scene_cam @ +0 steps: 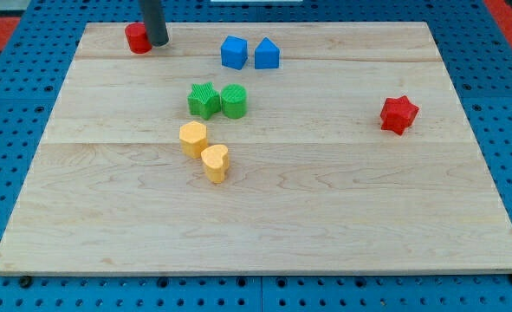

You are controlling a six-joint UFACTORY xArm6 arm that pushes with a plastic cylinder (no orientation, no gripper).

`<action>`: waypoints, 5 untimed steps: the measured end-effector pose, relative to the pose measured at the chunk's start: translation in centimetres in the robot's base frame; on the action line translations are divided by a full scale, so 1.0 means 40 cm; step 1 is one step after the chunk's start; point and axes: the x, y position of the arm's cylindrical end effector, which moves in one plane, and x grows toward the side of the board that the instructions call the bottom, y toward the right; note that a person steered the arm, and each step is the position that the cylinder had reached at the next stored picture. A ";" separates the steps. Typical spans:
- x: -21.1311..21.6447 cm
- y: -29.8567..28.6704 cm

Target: Move the blue triangle towards the top right side of the red star

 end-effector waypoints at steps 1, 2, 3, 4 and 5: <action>0.000 0.002; 0.000 0.016; 0.000 0.016; 0.000 0.126; 0.000 0.226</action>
